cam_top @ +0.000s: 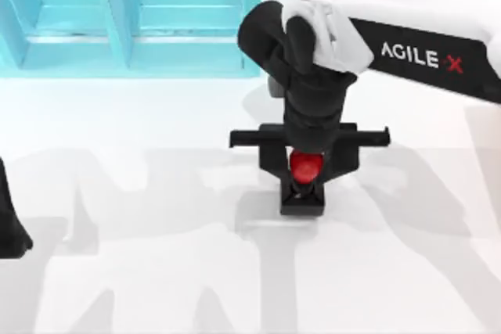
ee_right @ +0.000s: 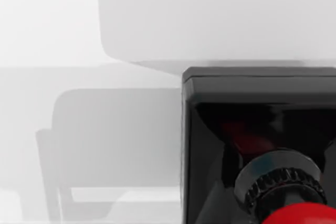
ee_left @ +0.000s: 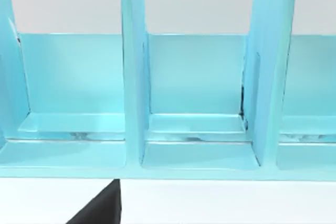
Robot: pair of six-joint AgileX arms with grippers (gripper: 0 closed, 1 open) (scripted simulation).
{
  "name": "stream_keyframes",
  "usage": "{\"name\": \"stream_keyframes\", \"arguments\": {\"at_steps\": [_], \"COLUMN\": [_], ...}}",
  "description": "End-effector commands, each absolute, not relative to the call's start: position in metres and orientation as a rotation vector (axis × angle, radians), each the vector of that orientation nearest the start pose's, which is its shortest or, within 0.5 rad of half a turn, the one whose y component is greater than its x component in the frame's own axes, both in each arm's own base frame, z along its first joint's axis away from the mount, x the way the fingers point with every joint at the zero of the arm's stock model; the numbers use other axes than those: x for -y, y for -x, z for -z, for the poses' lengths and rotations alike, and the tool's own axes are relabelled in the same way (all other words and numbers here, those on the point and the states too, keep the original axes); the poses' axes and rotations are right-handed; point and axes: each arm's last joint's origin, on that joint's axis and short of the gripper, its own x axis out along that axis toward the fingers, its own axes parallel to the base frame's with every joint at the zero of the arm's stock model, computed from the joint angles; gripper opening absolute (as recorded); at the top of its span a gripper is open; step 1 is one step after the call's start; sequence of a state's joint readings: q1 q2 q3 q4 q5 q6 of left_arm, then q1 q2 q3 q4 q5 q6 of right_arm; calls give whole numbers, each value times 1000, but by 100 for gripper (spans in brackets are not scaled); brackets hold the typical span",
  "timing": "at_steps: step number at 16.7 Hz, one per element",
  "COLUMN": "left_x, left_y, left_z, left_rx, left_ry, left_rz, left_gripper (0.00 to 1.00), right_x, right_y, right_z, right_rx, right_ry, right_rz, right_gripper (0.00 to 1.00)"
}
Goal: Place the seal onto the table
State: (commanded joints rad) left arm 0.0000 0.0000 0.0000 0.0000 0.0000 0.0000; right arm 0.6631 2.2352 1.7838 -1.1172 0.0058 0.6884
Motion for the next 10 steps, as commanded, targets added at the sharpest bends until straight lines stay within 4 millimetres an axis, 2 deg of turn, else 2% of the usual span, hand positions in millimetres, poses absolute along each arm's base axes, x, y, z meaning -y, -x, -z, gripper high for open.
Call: {"name": "stream_keyframes", "arguments": {"at_steps": [8,10], "left_x": [1,1], "left_y": [-106,-106], "left_z": [-160,-160], "left_rx": [0,0], "left_ry": [0,0], "left_rz": [0,0], "left_gripper": [100,100], "right_x": [-272,-272], "right_y": [-340,-340], "right_z": [-156,-156], "right_rx": [-1568,-1568], "right_ry": [-12,-12], "right_rz": [13,13], "right_gripper": [98,100]}}
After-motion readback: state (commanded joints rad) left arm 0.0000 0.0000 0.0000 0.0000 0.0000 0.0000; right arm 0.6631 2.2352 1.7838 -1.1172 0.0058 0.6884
